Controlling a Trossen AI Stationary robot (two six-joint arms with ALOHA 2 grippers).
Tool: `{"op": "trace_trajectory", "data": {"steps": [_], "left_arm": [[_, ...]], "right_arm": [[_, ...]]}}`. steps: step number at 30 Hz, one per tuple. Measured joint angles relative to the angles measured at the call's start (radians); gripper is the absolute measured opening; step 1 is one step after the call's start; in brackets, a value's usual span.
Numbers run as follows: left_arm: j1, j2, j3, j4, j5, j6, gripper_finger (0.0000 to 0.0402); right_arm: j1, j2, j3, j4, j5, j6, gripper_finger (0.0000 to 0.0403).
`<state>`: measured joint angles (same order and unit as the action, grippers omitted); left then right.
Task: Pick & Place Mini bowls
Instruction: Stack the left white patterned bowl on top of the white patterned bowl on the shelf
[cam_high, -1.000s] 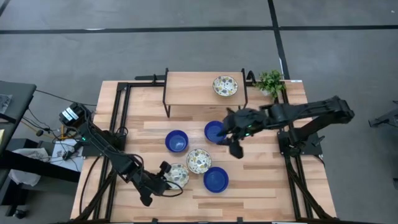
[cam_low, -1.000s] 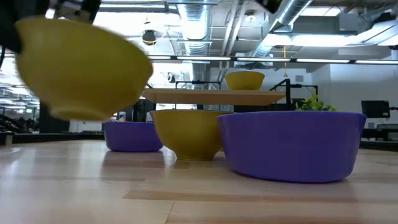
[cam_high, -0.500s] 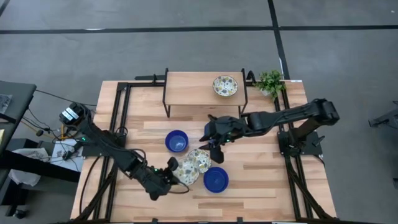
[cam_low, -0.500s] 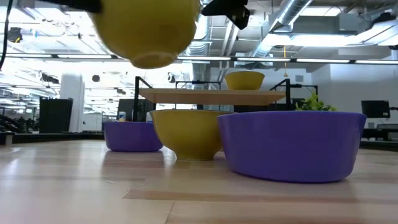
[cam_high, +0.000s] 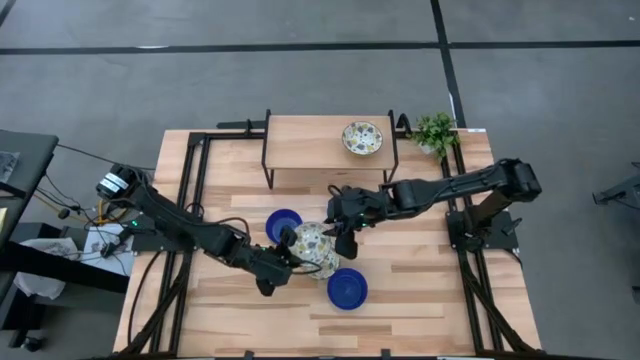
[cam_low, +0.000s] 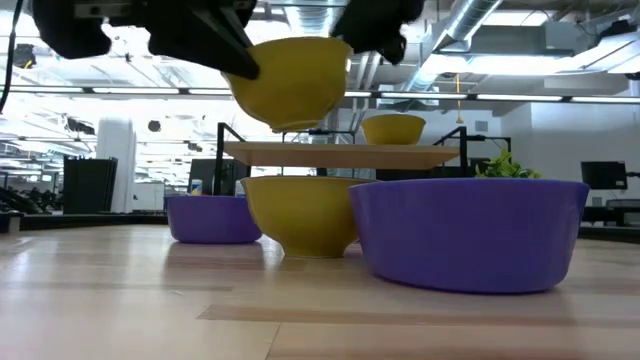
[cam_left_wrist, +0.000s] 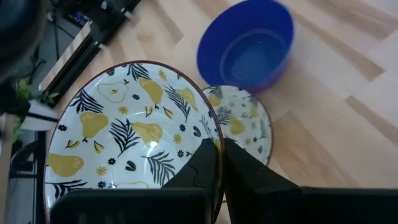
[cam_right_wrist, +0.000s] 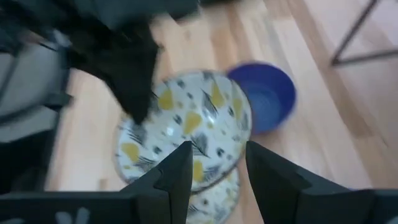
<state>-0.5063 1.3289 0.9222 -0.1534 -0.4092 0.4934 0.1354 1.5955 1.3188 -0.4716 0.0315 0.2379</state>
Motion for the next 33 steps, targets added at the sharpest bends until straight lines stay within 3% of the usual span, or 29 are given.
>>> {"op": "trace_trajectory", "data": {"steps": [12, 33], "left_arm": [[0.028, -0.001, 0.000, 0.036, -0.006, 0.008, 0.0011], [0.084, 0.000, -0.002, 0.109, -0.009, 0.101, 0.0015]], "right_arm": [[-0.039, 0.047, 0.004, -0.018, -0.006, -0.009, 0.0154], [-0.066, 0.046, 0.004, -0.052, -0.028, 0.001, 0.0113]]}}
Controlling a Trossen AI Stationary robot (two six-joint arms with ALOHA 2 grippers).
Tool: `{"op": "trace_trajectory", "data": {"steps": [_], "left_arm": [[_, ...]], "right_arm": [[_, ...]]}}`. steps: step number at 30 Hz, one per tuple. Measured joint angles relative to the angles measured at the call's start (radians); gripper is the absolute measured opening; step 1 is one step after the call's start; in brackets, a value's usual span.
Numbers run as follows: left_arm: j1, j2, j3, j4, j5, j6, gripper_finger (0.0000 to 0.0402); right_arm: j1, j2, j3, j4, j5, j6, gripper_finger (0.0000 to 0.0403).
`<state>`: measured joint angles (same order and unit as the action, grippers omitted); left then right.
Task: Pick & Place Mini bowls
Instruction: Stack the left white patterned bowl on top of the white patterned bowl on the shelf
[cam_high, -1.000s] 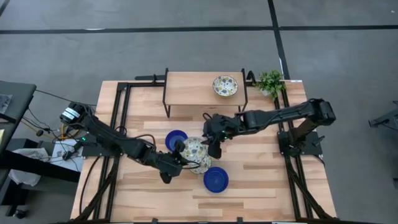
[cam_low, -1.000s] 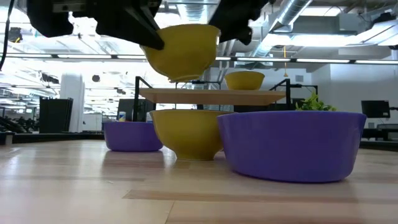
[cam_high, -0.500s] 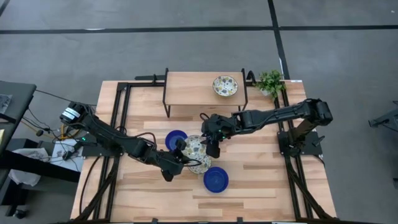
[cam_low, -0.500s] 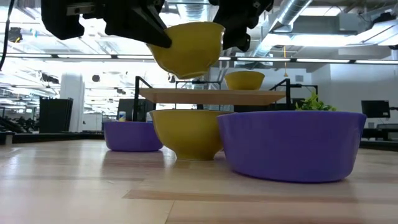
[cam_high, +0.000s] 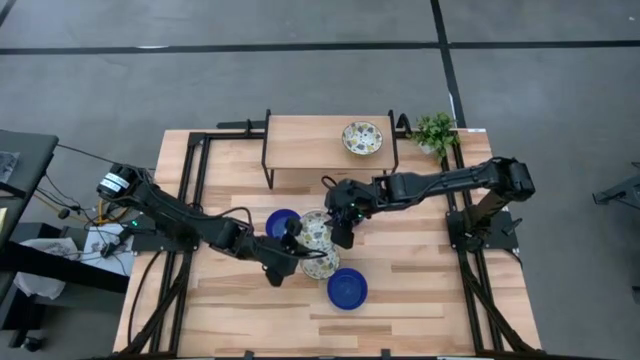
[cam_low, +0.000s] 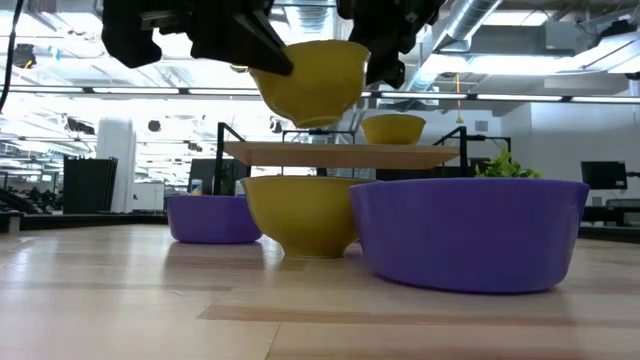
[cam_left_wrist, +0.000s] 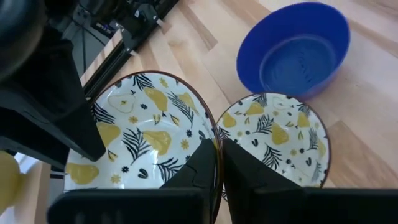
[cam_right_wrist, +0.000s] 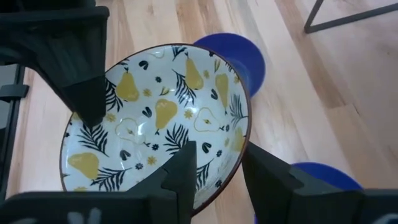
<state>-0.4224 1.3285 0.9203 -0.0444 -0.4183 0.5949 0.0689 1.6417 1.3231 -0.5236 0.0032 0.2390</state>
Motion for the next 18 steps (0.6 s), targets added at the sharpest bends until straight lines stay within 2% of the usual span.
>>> {"op": "trace_trajectory", "data": {"steps": [6, 14, 18], "left_arm": [[0.020, 0.000, 0.000, 0.008, 0.008, 0.005, 0.0016], [0.024, 0.002, 0.000, 0.057, 0.008, 0.080, 0.0017], [0.025, 0.002, 0.000, 0.077, 0.007, 0.105, 0.0017]], "right_arm": [[-0.002, 0.000, 0.000, 0.000, 0.011, 0.010, 0.0086], [-0.004, 0.000, 0.002, 0.012, 0.021, 0.050, 0.0013], [-0.020, 0.000, 0.002, 0.003, 0.004, 0.058, 0.0012]]}}
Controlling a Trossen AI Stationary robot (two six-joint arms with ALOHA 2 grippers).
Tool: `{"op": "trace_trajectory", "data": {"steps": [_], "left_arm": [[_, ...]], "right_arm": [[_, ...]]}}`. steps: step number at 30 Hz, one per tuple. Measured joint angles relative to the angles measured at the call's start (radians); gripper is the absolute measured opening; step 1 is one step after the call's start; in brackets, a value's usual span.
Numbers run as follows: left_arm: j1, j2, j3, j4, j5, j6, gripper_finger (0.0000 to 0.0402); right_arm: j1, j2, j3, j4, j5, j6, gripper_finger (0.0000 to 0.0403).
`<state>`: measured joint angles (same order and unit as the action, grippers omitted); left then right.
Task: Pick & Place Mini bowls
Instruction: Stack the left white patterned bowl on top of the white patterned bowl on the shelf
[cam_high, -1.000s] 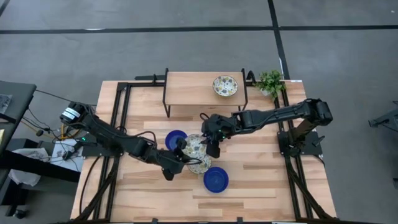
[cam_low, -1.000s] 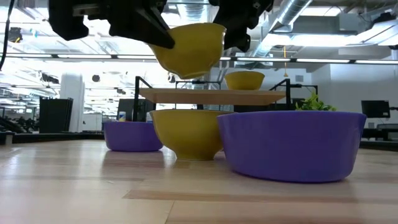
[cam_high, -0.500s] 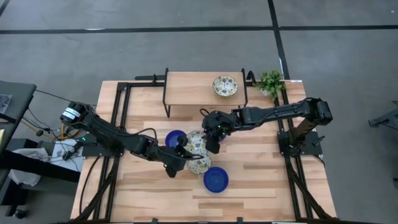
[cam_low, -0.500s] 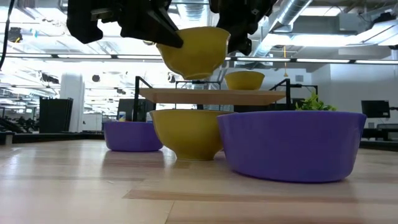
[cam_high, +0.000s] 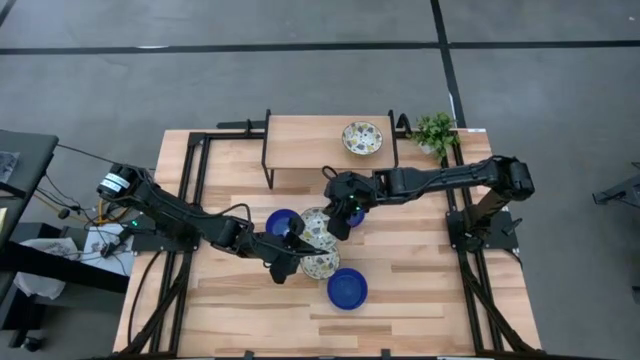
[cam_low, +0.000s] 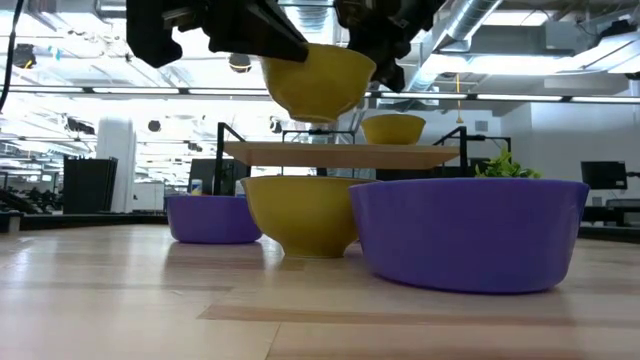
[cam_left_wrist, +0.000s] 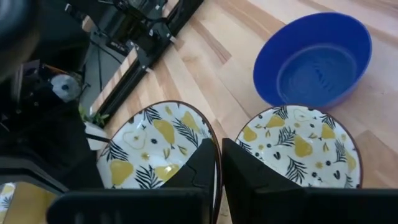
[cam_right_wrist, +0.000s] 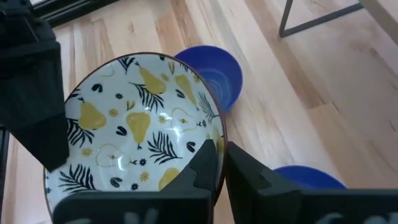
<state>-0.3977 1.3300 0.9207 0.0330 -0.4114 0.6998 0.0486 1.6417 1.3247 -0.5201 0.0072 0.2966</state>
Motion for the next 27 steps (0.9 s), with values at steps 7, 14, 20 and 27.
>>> {"op": "trace_trajectory", "data": {"steps": [7, 14, 20, 27], "left_arm": [[0.002, 0.000, 0.000, 0.010, -0.005, 0.005, 0.0017], [0.002, 0.000, 0.000, 0.025, 0.038, 0.055, 0.0023], [0.001, 0.000, 0.001, 0.025, 0.046, 0.032, 0.0034], [0.001, -0.002, 0.001, 0.012, 0.041, 0.021, 0.0056]], "right_arm": [[-0.015, 0.000, 0.000, -0.012, -0.016, 0.019, 0.0004], [-0.030, 0.000, -0.001, -0.027, -0.084, 0.034, 0.0001], [-0.040, 0.000, -0.003, -0.037, -0.130, 0.035, 0.0000], [-0.041, 0.000, -0.003, -0.045, -0.144, 0.037, 0.0001]]}}
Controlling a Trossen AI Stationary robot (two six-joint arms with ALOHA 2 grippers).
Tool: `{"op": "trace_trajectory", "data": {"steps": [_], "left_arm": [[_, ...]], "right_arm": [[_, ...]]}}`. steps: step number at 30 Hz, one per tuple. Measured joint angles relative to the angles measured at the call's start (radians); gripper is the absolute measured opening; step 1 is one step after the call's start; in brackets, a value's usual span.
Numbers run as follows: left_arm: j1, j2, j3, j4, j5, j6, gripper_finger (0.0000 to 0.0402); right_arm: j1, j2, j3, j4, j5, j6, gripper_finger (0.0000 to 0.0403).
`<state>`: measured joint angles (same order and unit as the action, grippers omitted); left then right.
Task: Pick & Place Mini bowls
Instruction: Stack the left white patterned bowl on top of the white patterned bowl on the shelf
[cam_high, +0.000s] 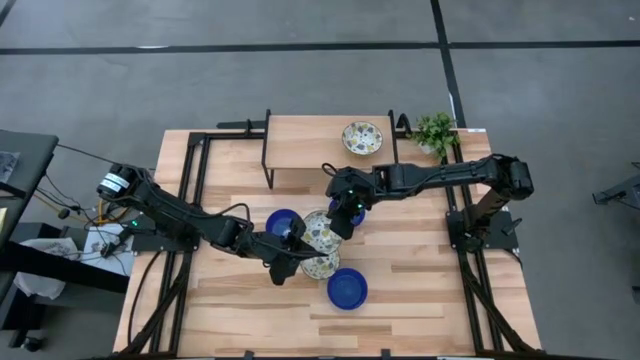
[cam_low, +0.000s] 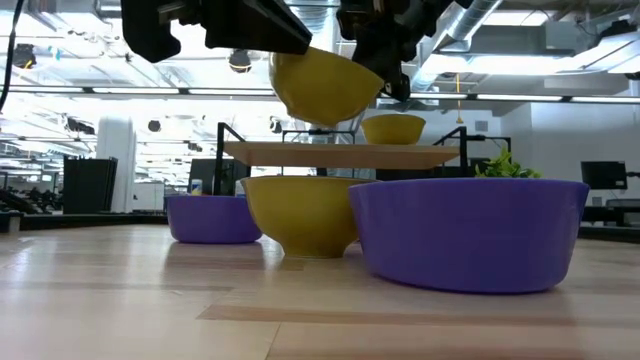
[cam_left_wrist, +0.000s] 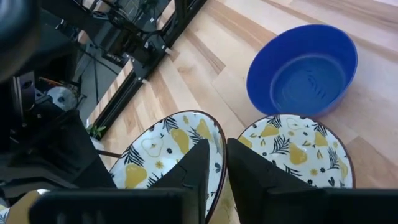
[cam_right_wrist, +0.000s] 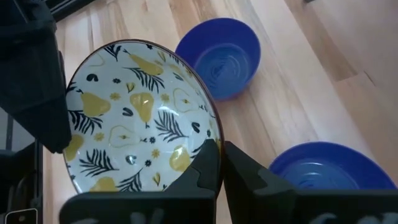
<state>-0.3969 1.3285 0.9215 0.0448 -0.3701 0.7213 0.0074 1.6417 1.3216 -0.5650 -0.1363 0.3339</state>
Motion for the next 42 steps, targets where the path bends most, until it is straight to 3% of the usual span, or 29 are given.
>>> {"op": "trace_trajectory", "data": {"steps": [19, 26, 32, 42], "left_arm": [[0.001, -0.003, -0.006, -0.057, -0.016, -0.066, 0.0102], [-0.006, -0.020, -0.007, -0.067, -0.098, -0.074, 0.0122], [-0.018, -0.112, -0.008, -0.101, -0.132, -0.128, 0.0127], [-0.013, -0.302, -0.008, -0.273, -0.122, -0.370, 0.0123]], "right_arm": [[0.008, -0.004, -0.002, -0.052, -0.004, 0.002, 0.0001], [0.009, -0.025, -0.002, -0.076, 0.008, 0.007, 0.0001], [0.012, -0.061, -0.001, -0.089, -0.009, 0.009, 0.0001], [0.026, -0.152, -0.001, -0.101, 0.080, 0.006, 0.0001]]}}
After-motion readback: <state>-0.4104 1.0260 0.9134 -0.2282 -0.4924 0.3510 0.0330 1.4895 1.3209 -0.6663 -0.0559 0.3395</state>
